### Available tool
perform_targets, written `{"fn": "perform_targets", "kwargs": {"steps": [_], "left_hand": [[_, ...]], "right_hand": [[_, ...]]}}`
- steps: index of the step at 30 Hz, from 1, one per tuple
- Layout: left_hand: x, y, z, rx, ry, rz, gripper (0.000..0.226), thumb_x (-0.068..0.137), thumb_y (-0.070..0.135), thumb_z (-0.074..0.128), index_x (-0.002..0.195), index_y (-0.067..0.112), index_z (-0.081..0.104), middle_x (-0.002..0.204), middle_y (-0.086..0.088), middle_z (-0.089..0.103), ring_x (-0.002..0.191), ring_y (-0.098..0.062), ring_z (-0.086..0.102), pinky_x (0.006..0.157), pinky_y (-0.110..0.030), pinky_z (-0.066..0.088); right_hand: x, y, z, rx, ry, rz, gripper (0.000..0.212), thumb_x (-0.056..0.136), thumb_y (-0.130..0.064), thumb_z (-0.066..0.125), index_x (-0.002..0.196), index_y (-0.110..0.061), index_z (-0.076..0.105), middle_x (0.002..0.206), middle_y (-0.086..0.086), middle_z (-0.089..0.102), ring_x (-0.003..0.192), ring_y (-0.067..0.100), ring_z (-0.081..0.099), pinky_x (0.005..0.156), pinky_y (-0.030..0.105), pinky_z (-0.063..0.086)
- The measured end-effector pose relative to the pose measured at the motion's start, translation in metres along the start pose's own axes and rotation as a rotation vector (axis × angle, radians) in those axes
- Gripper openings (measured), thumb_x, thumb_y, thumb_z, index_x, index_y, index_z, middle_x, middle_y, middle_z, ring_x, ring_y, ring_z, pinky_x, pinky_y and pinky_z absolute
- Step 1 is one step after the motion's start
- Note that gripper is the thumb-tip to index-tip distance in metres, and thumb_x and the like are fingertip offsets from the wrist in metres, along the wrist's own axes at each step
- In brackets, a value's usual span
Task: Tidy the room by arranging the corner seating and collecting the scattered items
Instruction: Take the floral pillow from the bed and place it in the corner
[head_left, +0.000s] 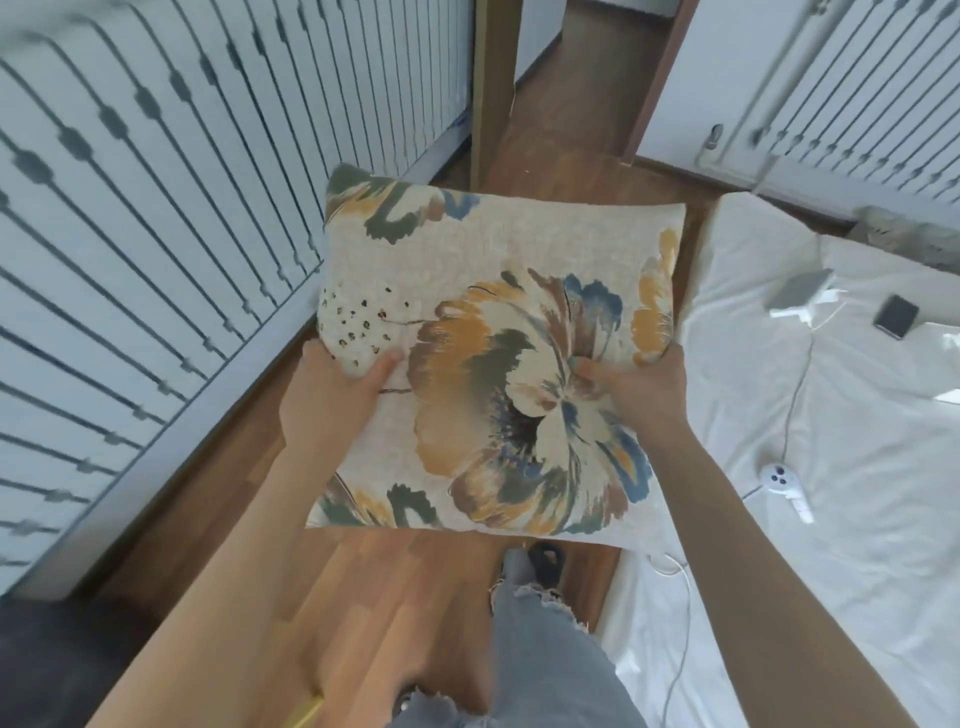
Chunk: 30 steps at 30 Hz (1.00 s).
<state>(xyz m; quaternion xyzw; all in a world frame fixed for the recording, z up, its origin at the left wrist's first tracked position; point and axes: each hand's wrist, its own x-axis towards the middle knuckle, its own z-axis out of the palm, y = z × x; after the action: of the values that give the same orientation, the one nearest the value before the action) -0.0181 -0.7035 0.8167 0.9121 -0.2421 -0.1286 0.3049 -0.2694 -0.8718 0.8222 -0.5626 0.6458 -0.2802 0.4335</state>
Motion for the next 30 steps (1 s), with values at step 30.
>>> {"fn": "perform_targets", "kwargs": {"steps": [30], "left_hand": [[-0.242, -0.347, -0.288, -0.104, 0.586, -0.633, 0.084, 0.069, 0.077, 0.058, 0.119, 0.01, 0.044, 0.111, -0.002, 0.061, 0.1, -0.026, 0.061, 0.078, -0.039, 0.05]], "right_hand": [[-0.357, -0.061, 0.265, -0.1, -0.865, -0.417, 0.093, 0.046, -0.038, 0.095, 0.126, -0.016, 0.054, 0.114, -0.007, 0.064, 0.106, 0.014, 0.062, 0.09, 0.026, 0.045]]}}
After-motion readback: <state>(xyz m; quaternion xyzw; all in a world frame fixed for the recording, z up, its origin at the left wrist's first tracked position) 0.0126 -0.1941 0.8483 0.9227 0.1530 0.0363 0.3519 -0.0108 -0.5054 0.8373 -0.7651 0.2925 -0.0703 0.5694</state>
